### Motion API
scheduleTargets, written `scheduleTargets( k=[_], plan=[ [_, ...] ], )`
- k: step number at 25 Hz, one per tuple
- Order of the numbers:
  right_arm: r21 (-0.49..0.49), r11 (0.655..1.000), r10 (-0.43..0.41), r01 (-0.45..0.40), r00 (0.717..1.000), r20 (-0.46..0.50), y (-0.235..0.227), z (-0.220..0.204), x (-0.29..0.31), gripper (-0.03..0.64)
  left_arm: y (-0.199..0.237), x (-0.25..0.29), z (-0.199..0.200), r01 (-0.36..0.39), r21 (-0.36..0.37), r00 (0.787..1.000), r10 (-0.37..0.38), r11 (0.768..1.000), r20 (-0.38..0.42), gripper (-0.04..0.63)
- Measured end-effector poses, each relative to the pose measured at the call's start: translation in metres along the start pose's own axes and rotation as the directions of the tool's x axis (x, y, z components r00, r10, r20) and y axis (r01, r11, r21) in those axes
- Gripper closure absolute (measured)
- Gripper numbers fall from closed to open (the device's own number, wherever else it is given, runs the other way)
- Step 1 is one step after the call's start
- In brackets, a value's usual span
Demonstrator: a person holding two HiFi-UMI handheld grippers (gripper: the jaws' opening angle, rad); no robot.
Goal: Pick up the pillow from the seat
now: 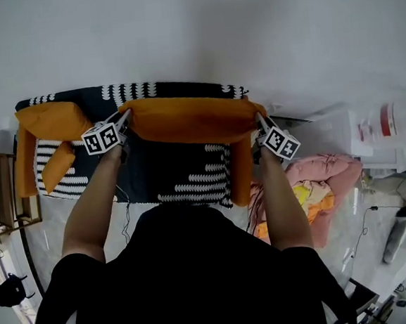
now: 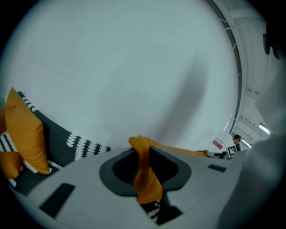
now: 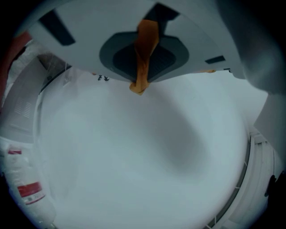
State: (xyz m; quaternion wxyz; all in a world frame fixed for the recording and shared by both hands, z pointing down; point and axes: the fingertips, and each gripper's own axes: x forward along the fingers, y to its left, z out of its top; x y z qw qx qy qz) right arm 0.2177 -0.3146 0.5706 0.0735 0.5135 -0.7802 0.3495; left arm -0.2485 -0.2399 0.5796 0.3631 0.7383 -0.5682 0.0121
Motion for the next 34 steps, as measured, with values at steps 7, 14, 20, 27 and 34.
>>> scheduleTargets(
  k=[7, 14, 20, 27, 34],
  plan=[
    [-0.024, 0.999, 0.045, -0.045, 0.999, 0.03, 0.02, 0.017, -0.015, 0.563, -0.006, -0.019, 0.017, -0.014, -0.013, 0.999, 0.014, 1.0, 0.048, 0.512],
    [-0.078, 0.994, 0.088, -0.083, 0.994, 0.065, 0.043, 0.043, -0.034, 0.563, -0.022, -0.04, 0.044, 0.021, -0.002, 0.997, -0.02, 1.0, 0.081, 0.514],
    [-0.119, 0.987, 0.123, -0.111, 0.988, 0.093, 0.061, 0.064, -0.047, 0.563, -0.035, -0.053, 0.067, 0.038, 0.03, 0.992, -0.041, 0.999, 0.115, 0.514],
    [-0.162, 0.978, 0.147, -0.13, 0.984, 0.099, 0.077, 0.076, -0.06, 0.561, -0.041, -0.06, 0.08, 0.055, 0.051, 0.99, -0.061, 0.997, 0.131, 0.514],
    [-0.17, 0.976, 0.157, -0.138, 0.982, 0.102, 0.084, 0.076, -0.069, 0.561, -0.04, -0.068, 0.079, 0.059, 0.044, 0.99, -0.065, 0.997, 0.125, 0.517]
  ],
)
